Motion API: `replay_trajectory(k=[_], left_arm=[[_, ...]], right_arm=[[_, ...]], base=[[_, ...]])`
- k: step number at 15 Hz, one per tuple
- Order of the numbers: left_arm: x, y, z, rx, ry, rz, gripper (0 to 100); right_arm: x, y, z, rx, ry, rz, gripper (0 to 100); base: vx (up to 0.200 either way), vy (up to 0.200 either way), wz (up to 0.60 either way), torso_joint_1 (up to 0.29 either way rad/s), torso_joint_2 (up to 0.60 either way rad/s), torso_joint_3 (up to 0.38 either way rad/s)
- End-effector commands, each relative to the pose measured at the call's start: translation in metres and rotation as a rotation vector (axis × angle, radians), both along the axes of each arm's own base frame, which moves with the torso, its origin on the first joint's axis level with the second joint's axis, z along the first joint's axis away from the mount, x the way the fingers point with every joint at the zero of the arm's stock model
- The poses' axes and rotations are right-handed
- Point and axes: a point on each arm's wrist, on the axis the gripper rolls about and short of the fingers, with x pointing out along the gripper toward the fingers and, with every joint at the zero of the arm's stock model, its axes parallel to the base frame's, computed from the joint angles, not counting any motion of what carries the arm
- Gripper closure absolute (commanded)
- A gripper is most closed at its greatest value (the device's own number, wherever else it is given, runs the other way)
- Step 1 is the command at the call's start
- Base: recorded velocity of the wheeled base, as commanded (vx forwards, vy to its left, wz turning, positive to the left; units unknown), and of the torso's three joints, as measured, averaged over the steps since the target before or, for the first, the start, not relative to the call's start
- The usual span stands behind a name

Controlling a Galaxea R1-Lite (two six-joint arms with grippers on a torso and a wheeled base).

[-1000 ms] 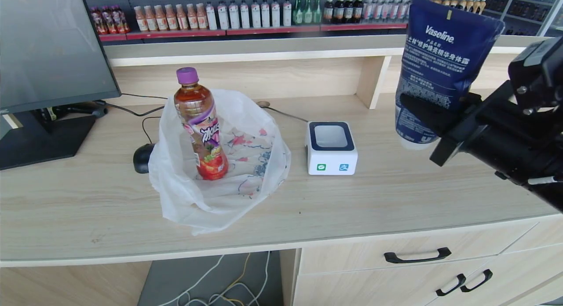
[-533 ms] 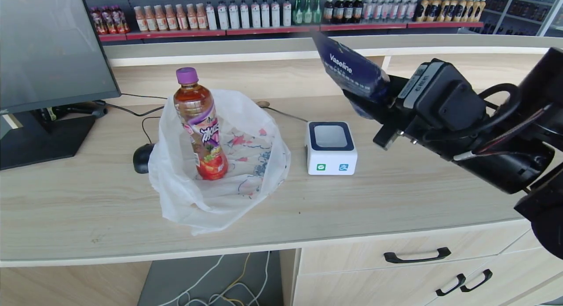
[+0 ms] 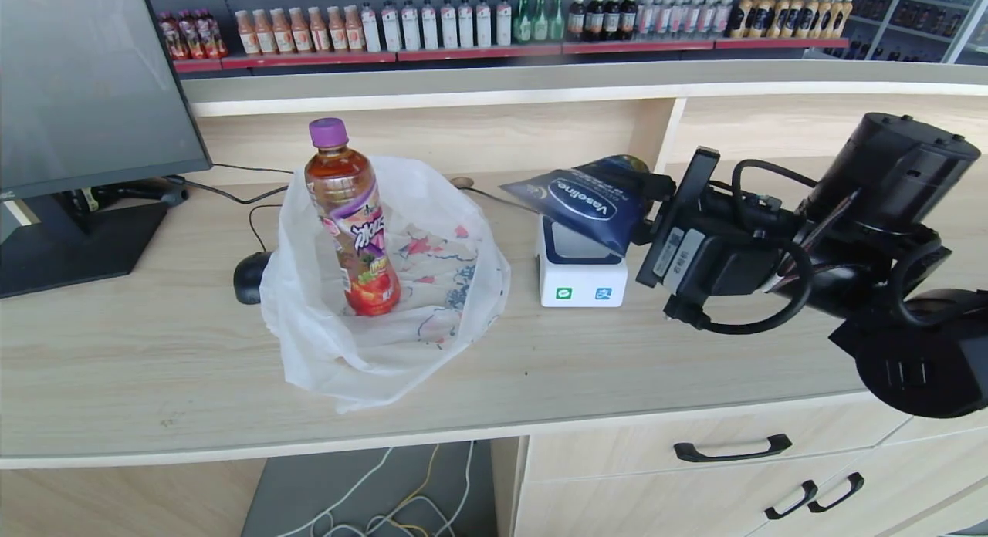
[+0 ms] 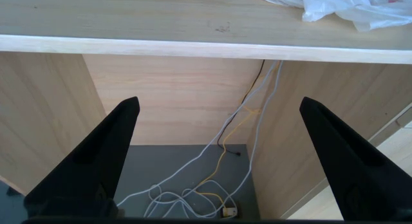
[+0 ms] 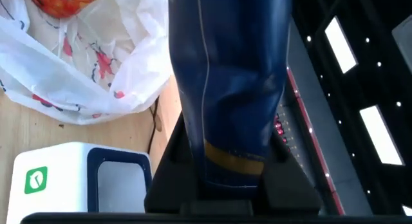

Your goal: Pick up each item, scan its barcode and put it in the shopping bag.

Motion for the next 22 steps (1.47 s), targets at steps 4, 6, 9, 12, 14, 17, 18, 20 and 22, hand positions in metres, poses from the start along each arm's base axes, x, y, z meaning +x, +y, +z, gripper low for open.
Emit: replay_trajectory(k=[4,6,9,12,14,17,18,20,22], left_arm=[[0.0,0.0,0.0,0.0,0.0,0.0,0],[0.0,0.0,0.0,0.0,0.0,0.0,0],[0.0,0.0,0.0,0.0,0.0,0.0,0],[0.0,0.0,0.0,0.0,0.0,0.0,0],[0.0,0.0,0.0,0.0,0.001,0.002,0],[0.0,0.0,0.0,0.0,0.0,0.0,0],[0.0,0.0,0.0,0.0,0.0,0.0,0],[0.0,0.0,0.0,0.0,0.0,0.0,0],[0.0,0.0,0.0,0.0,0.001,0.0,0]], right_arm=[[0.009,0.002,-0.015,-0.072,-0.041,0.012,100],[0.012,0.005,-0.031,-0.131,-0.061,0.039,100],[0.015,0.006,-0.048,-0.182,-0.064,0.042,100],[0.016,0.007,-0.047,-0.192,-0.088,0.039,100],[0.016,0.007,-0.047,-0.198,-0.097,0.037,100],[0.017,0.007,-0.048,-0.201,-0.103,0.035,100],[0.017,0.007,-0.048,-0.203,-0.101,0.035,100],[0.017,0.008,-0.048,-0.204,-0.104,0.036,100],[0.016,0.007,-0.047,-0.202,-0.105,0.036,100]], base=[[0.0,0.0,0.0,0.0,0.0,0.0],[0.0,0.0,0.0,0.0,0.0,0.0],[0.0,0.0,0.0,0.0,0.0,0.0],[0.0,0.0,0.0,0.0,0.0,0.0],[0.0,0.0,0.0,0.0,0.0,0.0],[0.0,0.0,0.0,0.0,0.0,0.0],[0.0,0.0,0.0,0.0,0.0,0.0],[0.0,0.0,0.0,0.0,0.0,0.0],[0.0,0.0,0.0,0.0,0.0,0.0]])
